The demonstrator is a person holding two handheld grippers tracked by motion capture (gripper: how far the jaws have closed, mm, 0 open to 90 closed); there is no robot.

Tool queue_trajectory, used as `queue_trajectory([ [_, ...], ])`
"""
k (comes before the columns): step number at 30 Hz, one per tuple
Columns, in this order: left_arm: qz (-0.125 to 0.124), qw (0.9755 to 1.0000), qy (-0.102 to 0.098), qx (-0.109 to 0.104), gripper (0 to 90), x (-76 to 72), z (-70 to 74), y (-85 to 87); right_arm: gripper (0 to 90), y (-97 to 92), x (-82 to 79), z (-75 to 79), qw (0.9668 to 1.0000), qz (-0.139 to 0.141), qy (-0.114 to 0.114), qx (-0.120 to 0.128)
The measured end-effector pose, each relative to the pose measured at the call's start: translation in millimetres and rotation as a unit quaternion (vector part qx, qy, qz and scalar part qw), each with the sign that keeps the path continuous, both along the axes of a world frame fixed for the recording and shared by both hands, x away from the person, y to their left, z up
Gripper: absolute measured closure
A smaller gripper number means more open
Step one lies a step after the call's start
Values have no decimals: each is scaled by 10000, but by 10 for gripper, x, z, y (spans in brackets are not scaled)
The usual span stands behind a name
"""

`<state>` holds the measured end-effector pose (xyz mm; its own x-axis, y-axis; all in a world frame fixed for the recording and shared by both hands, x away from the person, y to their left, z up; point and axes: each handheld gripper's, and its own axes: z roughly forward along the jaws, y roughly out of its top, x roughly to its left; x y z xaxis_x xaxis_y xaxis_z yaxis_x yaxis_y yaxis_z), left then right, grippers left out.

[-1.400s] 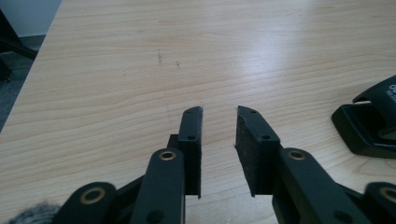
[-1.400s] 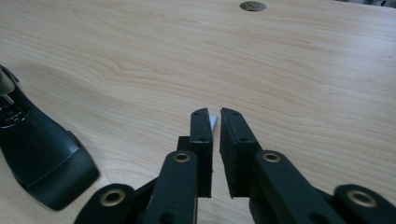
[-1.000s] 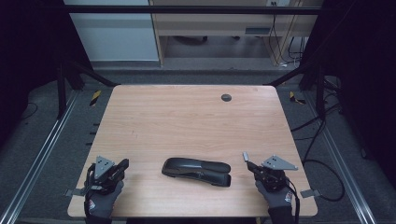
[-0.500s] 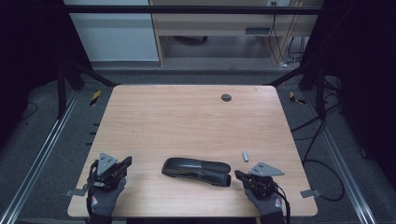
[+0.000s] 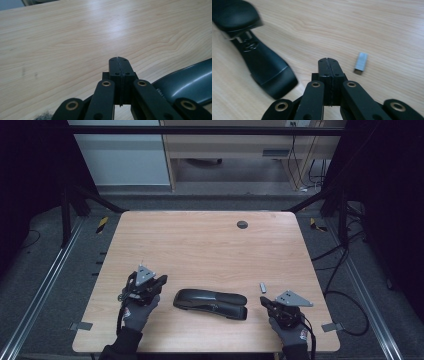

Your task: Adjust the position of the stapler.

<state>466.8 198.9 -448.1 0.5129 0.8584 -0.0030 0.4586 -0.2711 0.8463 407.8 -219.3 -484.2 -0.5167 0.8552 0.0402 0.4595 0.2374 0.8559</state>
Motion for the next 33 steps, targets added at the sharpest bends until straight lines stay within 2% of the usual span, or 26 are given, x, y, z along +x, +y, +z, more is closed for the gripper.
queue_trajectory([
  [7,-278,9994,196,54,899,109,-79,-271,900,-135,49,-7,9996,-255,-59,38],
  [15,-500,9979,372,149,899,148,-157,-426,900,-218,75,-9,9989,-457,-109,67],
  [26,-621,9965,488,266,900,152,-191,-479,900,-228,98,-25,9989,-454,-85,53],
  [33,-622,9961,520,338,900,121,-159,-437,900,-171,85,-15,9995,-283,-102,53],
])
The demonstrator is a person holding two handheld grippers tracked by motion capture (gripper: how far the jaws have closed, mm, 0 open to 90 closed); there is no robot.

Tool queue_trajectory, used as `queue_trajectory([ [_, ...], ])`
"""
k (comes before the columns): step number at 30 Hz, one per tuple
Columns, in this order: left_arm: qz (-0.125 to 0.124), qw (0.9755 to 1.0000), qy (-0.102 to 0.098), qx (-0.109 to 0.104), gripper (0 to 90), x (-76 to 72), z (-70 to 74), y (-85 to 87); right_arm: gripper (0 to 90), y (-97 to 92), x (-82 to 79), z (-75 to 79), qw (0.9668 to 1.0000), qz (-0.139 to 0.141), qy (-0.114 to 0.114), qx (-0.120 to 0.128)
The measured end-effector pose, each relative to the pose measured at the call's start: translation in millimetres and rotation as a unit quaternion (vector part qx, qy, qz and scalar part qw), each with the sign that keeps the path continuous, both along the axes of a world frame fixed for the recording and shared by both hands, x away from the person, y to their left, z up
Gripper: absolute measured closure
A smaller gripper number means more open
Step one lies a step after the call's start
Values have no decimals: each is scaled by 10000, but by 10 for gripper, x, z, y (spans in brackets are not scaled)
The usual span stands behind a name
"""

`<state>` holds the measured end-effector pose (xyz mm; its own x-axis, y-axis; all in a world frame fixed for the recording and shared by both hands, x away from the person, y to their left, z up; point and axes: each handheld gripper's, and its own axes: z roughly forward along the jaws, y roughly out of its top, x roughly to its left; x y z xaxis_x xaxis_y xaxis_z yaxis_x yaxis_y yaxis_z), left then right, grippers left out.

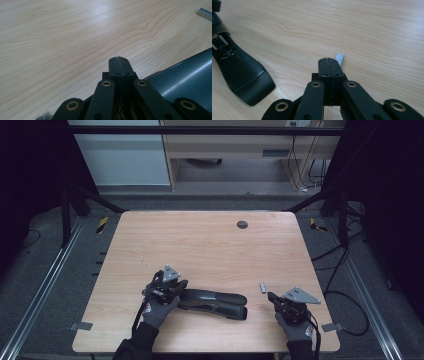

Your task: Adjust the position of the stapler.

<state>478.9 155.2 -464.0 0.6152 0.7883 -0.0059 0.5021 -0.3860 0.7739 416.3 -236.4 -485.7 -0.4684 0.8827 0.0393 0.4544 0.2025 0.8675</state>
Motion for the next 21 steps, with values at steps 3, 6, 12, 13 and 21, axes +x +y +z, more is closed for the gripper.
queue_trajectory([
  [3,4,10000,-18,50,900,-33,10,12,900,42,-10,3,10000,95,-16,-15],
  [6,-46,10000,-12,62,900,-59,15,27,900,66,-11,-1,9999,153,1,-13],
  [12,-89,9999,-13,110,900,-109,21,31,900,63,-4,-16,9999,154,38,-5],
  [13,-106,9999,-14,134,900,-124,24,32,900,64,-6,-16,9999,154,58,13],
  [21,-82,9997,-144,189,899,-218,14,35,900,113,-21,-21,9996,264,75,4],
])
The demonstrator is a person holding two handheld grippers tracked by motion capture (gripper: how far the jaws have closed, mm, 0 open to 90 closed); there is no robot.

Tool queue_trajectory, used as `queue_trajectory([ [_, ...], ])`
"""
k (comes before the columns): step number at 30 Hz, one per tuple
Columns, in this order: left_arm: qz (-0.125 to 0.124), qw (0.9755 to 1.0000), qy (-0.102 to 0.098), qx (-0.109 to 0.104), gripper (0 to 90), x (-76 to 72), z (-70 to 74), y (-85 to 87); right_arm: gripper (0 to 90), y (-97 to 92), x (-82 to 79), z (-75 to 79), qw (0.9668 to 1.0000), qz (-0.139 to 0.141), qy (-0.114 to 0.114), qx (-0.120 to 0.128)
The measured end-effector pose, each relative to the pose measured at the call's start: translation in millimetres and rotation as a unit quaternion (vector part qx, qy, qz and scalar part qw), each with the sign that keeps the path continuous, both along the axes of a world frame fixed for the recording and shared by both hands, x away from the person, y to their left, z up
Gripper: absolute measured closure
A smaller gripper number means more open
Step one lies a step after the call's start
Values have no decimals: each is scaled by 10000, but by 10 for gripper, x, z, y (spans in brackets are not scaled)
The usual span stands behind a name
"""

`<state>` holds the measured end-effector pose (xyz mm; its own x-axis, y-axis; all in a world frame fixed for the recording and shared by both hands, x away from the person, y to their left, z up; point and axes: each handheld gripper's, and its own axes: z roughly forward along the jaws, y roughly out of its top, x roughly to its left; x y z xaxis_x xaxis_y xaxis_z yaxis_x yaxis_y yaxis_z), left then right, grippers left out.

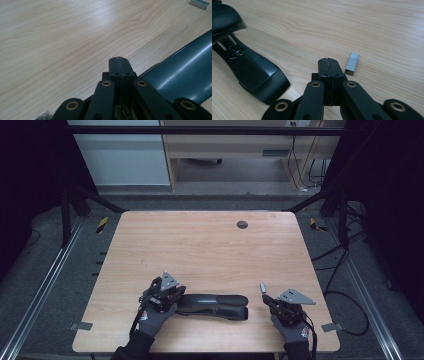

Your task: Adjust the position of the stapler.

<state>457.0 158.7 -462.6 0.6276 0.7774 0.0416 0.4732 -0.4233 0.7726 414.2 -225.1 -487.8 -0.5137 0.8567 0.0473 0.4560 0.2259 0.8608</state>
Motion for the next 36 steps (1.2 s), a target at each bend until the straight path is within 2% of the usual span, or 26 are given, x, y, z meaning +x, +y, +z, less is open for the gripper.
queue_trajectory([
  [1,112,9999,-101,9,899,-1,8,20,900,10,-6,0,10000,27,9,17],
  [5,339,9990,-289,-91,898,-40,53,159,900,101,-66,-11,9996,250,78,82],
  [7,467,9981,-394,-119,898,-97,74,274,900,159,-101,-22,9991,378,119,130],
  [11,768,9953,-509,-310,898,-224,73,564,900,283,-162,-48,9980,565,237,164],
  [15,1026,9924,-555,-399,898,-319,29,789,900,402,-226,-75,9961,812,329,113],
  [20,1298,9889,-457,-556,898,-367,-37,1025,900,489,-264,-111,9942,973,446,80],
  [22,1356,9879,-456,-597,897,-367,-50,1053,900,516,-273,-122,9937,1014,484,51],
  [29,1392,9878,-433,-541,895,-362,-81,1049,900,549,-275,-152,9920,1114,598,-46],
  [36,1423,9873,-466,-534,895,-363,-78,1055,900,552,-264,-167,9919,1123,582,-57],
])
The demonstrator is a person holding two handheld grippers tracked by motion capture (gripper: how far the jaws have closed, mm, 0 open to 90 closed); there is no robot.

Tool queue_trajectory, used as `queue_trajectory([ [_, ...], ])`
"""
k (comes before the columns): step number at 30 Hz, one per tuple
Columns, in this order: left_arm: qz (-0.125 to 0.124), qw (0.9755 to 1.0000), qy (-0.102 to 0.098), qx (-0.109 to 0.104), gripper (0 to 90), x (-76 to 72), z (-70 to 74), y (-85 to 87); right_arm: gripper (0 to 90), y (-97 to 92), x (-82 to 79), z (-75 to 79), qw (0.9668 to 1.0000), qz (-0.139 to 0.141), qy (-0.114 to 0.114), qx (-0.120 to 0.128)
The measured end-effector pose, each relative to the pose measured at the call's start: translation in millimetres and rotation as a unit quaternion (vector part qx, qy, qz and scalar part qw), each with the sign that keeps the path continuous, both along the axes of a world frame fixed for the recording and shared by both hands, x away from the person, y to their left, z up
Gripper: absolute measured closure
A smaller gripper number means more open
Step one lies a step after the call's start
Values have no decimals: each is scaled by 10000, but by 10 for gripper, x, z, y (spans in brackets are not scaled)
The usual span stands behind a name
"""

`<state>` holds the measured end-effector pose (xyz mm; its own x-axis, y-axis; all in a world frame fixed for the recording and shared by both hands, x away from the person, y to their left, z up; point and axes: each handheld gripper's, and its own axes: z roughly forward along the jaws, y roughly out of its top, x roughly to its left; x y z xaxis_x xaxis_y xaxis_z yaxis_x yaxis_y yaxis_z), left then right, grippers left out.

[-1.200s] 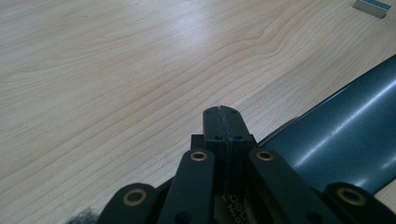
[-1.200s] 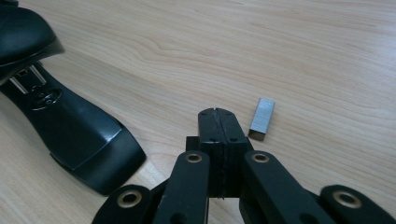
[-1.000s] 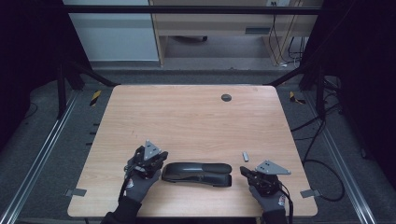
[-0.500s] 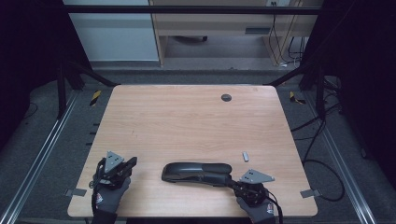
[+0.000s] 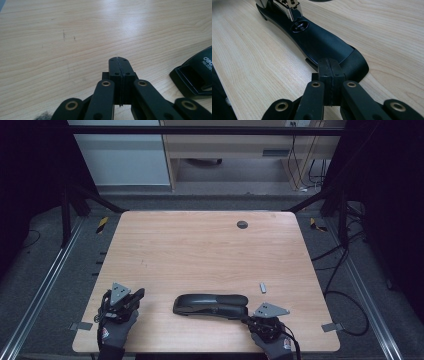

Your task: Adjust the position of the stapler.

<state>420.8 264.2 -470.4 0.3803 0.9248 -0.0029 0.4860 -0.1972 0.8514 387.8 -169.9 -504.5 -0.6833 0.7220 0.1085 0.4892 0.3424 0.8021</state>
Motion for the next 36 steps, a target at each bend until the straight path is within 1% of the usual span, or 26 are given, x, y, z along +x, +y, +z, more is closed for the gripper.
queue_trajectory([
  [3,-3,10000,-6,17,895,1,1,1,900,1,13,-5,10000,-16,-51,-39],
  [8,-23,10000,-12,8,895,2,4,-5,900,-5,36,-14,9999,-65,-66,-44],
  [10,-37,10000,-24,25,895,0,9,-5,900,0,42,-11,9999,-82,-75,-82],
  [14,-45,10000,-55,-4,891,-8,28,-10,900,-2,48,-14,9999,-76,-82,-53],
  [16,-55,10000,-78,-1,885,-12,44,-10,900,-13,44,1,9999,-64,-97,43],
  [19,-82,9999,-133,-17,872,-16,73,-11,900,-66,39,51,9995,-133,-225,169],
  [21,-124,9998,-143,0,854,-18,93,-14,900,-130,51,78,9989,-287,-333,189],
  [22,-148,9998,-134,-14,834,-18,98,-20,900,-166,62,87,9985,-351,-350,222],
  [23,-158,9997,-172,-16,818,-20,105,-34,900,-190,69,92,9982,-420,-368,232],
  [24,-165,9997,-168,-8,796,-22,110,-40,898,-235,86,103,9974,-536,-414,230],
  [27,-184,9997,-181,-25,745,-25,125,-67,871,-319,130,113,9961,-707,-469,228],
  [31,-267,9995,-185,-27,667,-26,152,-92,807,-441,204,107,9937,-993,-491,175],
  [34,-361,9991,-223,-65,617,-34,203,-115,731,-533,241,105,9906,-1261,-501,171],
  [35,-401,9989,-234,-27,600,-31,220,-114,713,-572,253,104,9893,-1364,-487,174],
  [36,-456,9987,-219,-41,582,-26,238,-125,699,-594,263,101,9886,-1410,-507,162],
])
